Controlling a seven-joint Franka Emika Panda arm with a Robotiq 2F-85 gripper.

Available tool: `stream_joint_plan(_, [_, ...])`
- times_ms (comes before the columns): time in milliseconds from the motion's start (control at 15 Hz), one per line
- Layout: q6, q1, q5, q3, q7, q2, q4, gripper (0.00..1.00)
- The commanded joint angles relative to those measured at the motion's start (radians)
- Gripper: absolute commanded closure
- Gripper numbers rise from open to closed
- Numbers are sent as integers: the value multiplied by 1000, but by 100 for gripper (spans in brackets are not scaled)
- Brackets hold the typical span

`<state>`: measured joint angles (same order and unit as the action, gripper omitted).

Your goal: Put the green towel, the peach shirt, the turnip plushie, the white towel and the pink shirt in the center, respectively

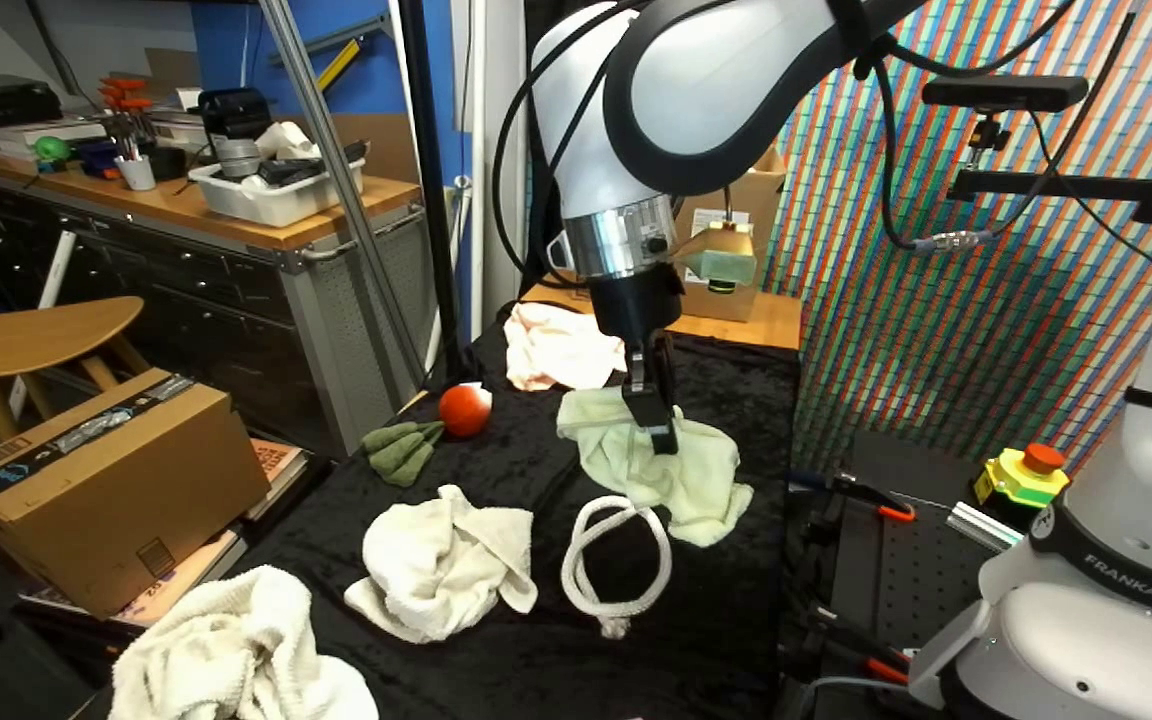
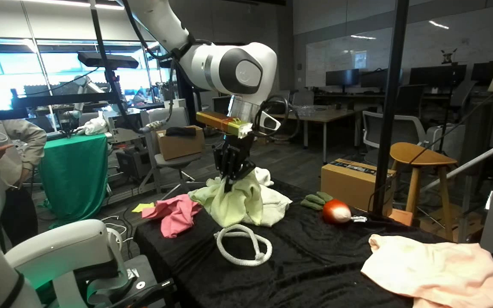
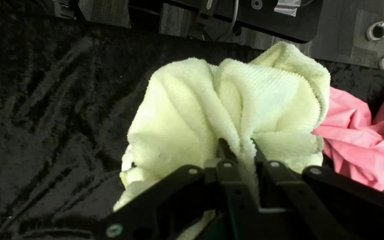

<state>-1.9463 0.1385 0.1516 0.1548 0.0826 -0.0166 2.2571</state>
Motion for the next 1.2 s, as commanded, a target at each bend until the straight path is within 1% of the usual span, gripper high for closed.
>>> stream_joint_plan(0, [20,18,39,11,2,-5,-33,56])
stream_joint_plan(267, [25,25,59,13,-14,-26,-69,26])
stream_joint_plan(333, [26,24,62,12,-17,-31,-78,17])
stream_joint_plan(467, [17,16,49,3,-32,-45,-101,5])
stream_joint_plan(533, [11,11,39,-3,-41,-52,-114,0])
stream_joint_plan(667, [6,-10,11,-26,-40,-77,-157,0])
stream_joint_plan(867, [41,-51,-34,-71,-26,-133,-257,0])
stream_joint_plan(1133, [104,-112,-88,-131,-7,-259,-440,0])
